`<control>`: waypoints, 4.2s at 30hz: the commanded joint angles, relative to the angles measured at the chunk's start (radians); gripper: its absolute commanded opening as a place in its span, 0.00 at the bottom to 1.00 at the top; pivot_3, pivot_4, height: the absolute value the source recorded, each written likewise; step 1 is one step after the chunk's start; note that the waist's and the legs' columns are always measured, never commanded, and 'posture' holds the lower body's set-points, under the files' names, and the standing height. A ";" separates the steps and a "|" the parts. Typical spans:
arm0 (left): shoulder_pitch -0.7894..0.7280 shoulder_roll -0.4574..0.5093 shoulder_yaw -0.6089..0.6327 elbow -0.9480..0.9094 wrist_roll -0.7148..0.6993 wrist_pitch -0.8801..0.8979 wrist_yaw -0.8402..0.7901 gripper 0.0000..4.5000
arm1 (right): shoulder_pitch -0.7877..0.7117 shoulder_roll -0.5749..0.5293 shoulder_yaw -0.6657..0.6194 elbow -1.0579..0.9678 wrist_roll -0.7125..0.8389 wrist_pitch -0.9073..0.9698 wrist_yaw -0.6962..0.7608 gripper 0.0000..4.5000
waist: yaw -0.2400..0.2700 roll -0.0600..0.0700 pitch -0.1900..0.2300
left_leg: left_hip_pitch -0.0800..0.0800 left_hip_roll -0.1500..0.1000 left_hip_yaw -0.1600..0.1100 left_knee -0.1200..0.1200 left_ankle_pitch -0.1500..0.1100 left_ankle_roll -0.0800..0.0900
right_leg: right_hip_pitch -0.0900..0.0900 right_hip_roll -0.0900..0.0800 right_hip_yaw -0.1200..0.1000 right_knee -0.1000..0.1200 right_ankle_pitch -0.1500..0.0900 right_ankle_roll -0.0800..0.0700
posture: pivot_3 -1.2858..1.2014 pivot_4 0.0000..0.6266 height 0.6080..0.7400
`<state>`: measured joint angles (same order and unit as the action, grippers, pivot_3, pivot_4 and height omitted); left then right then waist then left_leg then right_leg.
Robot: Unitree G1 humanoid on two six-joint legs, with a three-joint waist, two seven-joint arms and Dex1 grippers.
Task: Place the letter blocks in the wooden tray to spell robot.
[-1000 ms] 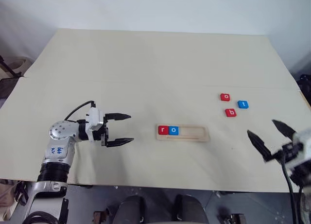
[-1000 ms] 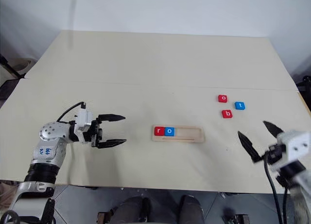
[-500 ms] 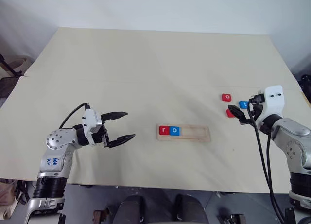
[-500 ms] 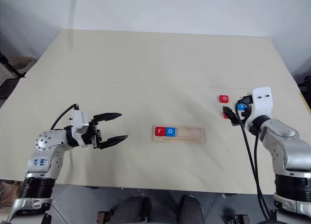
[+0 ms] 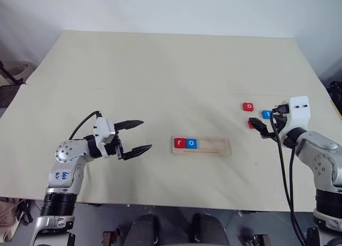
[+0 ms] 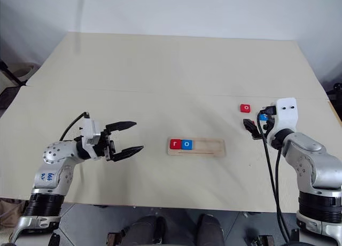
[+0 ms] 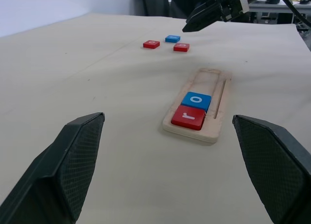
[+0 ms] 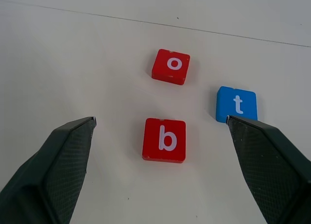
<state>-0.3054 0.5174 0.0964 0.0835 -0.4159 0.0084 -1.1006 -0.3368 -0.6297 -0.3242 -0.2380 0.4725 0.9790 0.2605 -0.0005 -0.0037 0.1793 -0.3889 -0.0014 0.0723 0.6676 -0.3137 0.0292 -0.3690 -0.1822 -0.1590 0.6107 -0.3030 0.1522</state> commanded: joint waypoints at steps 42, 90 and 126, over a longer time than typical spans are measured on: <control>-0.087 -0.033 -0.062 0.041 -0.017 -0.020 -0.083 1.00 | 0.318 0.365 -0.108 -0.541 -0.005 0.226 -0.199 0.35 | -0.001 0.000 0.000 | -0.001 -0.001 0.002 -0.002 0.000 0.000 | -0.004 0.000 0.002 0.000 0.000 0.000 | 0.52 0.24 1.00; -0.046 -0.020 -0.102 -0.020 -0.016 -0.051 -0.148 1.00 | -0.078 -0.316 0.342 0.373 -0.183 -0.730 1.113 0.33 | 0.001 -0.001 0.001 | 0.002 0.002 -0.004 0.001 0.000 0.001 | 0.008 0.000 -0.005 -0.007 0.000 0.001 | 0.52 0.24 1.00; 0.048 -0.017 -0.094 -0.102 -0.017 -0.051 -0.047 1.00 | -0.446 -0.049 0.655 0.529 -0.402 -0.720 1.129 0.40 | -0.003 -0.001 0.001 | 0.000 0.001 -0.005 0.002 0.000 0.000 | 0.007 0.001 -0.005 -0.006 0.000 0.001 | 0.52 0.24 1.00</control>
<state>-0.2595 0.4916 -0.0145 0.0096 -0.4236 -0.0270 -1.1499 -0.7666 -0.6851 0.3476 0.3019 0.0679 0.2629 1.3891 -0.0032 -0.0045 0.1800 -0.3884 -0.0007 0.0671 0.6695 -0.3140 0.0296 -0.3623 -0.1817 -0.1635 0.6044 -0.3027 0.1529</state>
